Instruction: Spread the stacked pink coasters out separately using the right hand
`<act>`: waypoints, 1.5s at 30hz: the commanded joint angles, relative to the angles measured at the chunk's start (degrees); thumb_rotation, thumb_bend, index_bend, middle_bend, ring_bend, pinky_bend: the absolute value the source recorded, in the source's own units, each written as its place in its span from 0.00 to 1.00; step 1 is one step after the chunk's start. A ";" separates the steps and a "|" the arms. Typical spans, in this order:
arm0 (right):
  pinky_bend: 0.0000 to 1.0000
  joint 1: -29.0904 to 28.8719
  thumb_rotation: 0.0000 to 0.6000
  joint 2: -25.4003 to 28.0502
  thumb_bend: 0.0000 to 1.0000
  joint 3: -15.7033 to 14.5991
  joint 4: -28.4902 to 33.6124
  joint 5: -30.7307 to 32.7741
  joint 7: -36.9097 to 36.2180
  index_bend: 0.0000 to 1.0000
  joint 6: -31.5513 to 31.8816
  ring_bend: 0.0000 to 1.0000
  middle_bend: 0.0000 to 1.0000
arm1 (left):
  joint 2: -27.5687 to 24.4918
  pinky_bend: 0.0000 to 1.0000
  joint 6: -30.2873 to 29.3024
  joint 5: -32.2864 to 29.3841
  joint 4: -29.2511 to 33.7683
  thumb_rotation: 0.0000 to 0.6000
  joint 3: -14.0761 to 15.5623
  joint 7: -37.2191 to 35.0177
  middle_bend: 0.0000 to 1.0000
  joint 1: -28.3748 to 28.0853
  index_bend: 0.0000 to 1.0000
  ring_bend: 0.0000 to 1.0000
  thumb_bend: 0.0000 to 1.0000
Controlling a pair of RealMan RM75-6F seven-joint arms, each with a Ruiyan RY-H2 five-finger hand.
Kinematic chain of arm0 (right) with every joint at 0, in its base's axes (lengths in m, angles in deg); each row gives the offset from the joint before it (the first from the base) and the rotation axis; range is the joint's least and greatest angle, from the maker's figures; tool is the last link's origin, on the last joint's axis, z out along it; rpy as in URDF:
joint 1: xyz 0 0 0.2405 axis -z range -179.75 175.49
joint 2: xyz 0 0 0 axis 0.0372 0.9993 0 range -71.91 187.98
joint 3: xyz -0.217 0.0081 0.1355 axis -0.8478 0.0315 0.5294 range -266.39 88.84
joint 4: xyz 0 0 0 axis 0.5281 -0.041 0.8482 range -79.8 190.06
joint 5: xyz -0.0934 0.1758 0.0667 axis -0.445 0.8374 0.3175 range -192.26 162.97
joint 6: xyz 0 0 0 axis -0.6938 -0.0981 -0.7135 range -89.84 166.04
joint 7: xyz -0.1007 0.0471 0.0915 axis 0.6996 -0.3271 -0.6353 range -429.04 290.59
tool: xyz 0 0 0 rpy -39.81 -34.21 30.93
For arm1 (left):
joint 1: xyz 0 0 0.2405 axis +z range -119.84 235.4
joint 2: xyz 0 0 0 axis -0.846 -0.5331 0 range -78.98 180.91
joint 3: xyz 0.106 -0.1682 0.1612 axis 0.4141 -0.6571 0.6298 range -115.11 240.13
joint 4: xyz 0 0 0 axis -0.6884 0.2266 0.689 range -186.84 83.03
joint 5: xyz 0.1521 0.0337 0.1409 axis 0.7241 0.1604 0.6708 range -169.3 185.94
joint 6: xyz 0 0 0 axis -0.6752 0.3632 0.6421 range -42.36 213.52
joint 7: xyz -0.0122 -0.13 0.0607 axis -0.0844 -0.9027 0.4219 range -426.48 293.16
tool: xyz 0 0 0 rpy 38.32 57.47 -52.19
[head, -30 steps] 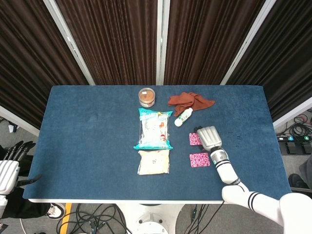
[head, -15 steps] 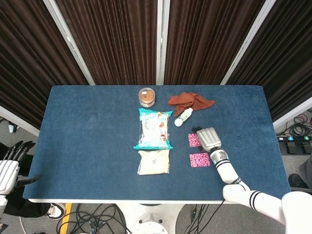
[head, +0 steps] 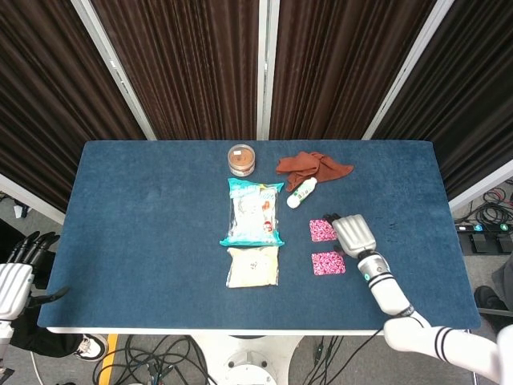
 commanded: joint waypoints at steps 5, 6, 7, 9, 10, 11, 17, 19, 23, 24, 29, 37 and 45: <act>0.88 4.12 1.00 5.00 0.15 -5.40 5.65 -4.39 -1.11 0.31 2.28 0.76 0.36 | 0.04 0.13 0.13 0.25 0.45 1.00 0.13 0.92 0.10 -0.13 0.12 0.00 0.02; 0.88 4.17 1.00 4.86 0.15 -5.71 5.45 -4.69 -1.17 0.32 2.04 0.76 0.36 | 0.04 0.13 0.16 0.27 0.51 1.00 0.15 1.04 0.10 -0.14 0.12 0.00 0.02; 0.89 4.13 1.00 4.69 0.15 -5.98 5.19 -4.86 -1.21 0.32 1.64 0.76 0.36 | 0.03 0.13 0.19 0.30 0.59 1.00 0.18 1.15 0.10 -0.14 0.12 0.00 0.02; 0.89 3.93 1.00 4.12 0.15 -6.20 4.60 -4.96 -1.33 0.32 0.83 0.76 0.34 | -0.01 0.13 0.13 0.33 0.70 1.00 0.20 1.34 0.10 -0.12 0.12 0.00 0.02; 0.89 3.85 1.00 3.83 0.15 -6.21 4.39 -5.06 -1.37 0.32 0.65 0.76 0.33 | -0.03 0.13 0.12 0.28 0.74 1.00 0.16 1.34 0.10 -0.13 0.12 0.00 0.02; 0.88 3.76 1.00 3.42 0.15 -6.18 4.22 -5.27 -1.52 0.31 0.52 0.76 0.32 | -0.07 0.13 0.16 0.17 0.76 1.00 0.13 1.30 0.10 -0.11 0.12 0.00 0.02; 0.88 3.42 1.00 1.96 0.15 -6.03 4.11 -5.87 -0.65 0.27 0.64 0.76 0.29 | -0.11 0.13 0.17 -0.05 0.39 1.00 0.13 0.68 0.10 0.01 0.12 0.00 0.02; 0.88 3.22 1.00 1.62 0.15 -6.03 4.28 -5.60 0.14 0.27 0.45 0.76 0.29 | -0.13 0.13 0.19 -0.06 0.30 1.00 0.14 0.41 0.10 0.01 0.12 0.00 0.02; 0.88 2.82 1.00 0.83 0.15 -5.76 4.53 -4.95 1.46 0.26 0.32 0.76 0.28 | -0.11 0.13 0.18 -0.18 0.08 1.00 0.03 0.07 0.10 -0.02 0.12 0.00 0.02; 0.88 2.68 1.00 0.59 0.15 -5.61 4.52 -4.66 1.75 0.26 0.25 0.76 0.28 | -0.13 0.13 0.09 -0.14 0.07 1.00 0.05 0.02 0.10 0.03 0.12 0.00 0.02; 0.88 2.06 1.00 -0.32 0.15 -5.40 4.24 -3.02 3.18 0.26 -0.64 0.76 0.28 | -0.18 0.13 -0.10 -0.08 0.06 1.00 0.03 -0.07 0.10 0.09 0.12 0.00 0.02; 0.88 1.46 1.00 -1.28 0.15 -5.45 3.70 -0.57 5.00 0.25 -1.34 0.76 0.28 | -0.44 0.13 -0.14 -0.06 -0.17 1.00 0.12 -0.64 0.10 0.19 0.12 0.00 0.02; 0.88 1.45 1.00 -1.66 0.15 -5.77 3.73 -0.43 5.16 0.25 -0.97 0.76 0.32 | -0.44 0.13 -0.20 0.02 -0.24 1.00 0.12 -0.84 0.10 0.18 0.12 0.00 0.02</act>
